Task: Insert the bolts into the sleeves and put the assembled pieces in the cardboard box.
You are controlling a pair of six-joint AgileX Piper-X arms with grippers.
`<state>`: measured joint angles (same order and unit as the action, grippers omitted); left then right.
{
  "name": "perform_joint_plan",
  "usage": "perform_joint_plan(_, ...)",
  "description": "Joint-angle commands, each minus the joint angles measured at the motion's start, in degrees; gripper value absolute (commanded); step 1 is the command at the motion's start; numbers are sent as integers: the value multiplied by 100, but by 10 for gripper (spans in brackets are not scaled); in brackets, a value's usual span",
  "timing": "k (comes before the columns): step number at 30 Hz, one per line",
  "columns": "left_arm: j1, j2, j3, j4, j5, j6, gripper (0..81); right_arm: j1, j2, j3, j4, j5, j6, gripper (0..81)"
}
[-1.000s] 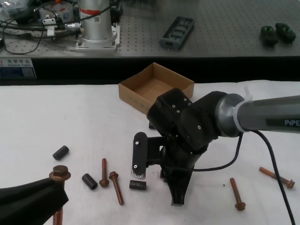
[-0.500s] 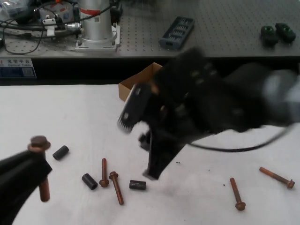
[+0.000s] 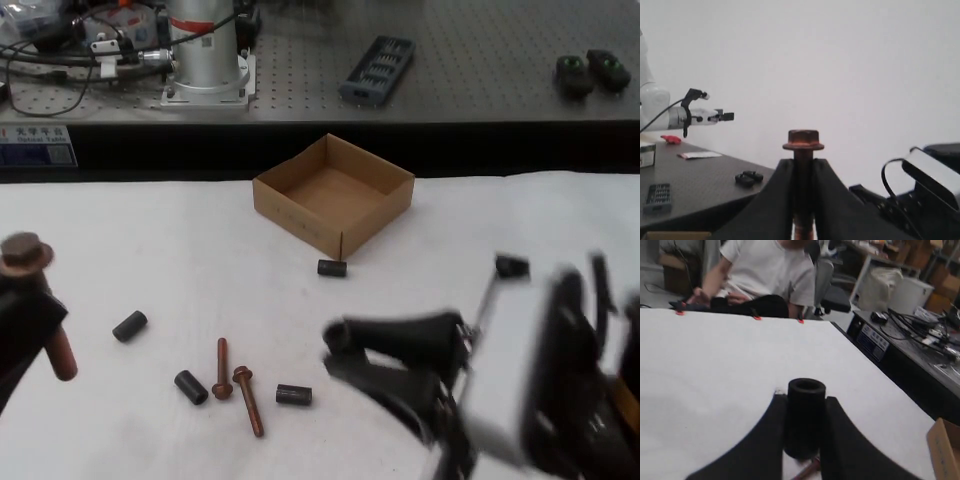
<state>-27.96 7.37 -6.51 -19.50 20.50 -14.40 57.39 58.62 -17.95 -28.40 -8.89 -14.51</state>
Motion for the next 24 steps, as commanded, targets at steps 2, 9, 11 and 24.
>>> perform_joint_plan(2,-26,48,237,-838,95,-168,6,13,10,413,-1368,-160,513,58)
perform_joint_plan(9,-26,804,651,-2244,246,-362,6,13,364,512,-1977,-817,854,58)
perform_joint_plan(11,-26,1159,651,-2471,523,-361,6,13,542,512,-2148,-972,853,58)
perform_joint_plan(24,-497,3780,651,-4997,1028,-506,6,13,1376,512,-3246,-1675,1555,58)
